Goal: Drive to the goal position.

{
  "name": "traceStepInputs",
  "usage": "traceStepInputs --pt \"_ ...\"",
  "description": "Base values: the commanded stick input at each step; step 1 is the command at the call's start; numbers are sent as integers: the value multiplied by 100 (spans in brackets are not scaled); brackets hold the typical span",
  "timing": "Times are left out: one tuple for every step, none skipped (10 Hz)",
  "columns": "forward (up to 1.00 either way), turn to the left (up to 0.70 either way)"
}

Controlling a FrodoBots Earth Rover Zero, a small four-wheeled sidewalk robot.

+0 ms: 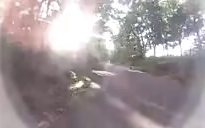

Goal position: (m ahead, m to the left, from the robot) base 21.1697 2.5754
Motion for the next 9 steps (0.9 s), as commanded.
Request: traceStepInputs --pt "70 -1" --pt "70 -1" --pt "70 -1" --pt "70 -1" --pt "70 -25" --pt "70 -4" --pt "70 -1" --pt "70 -1" --pt "70 -1"
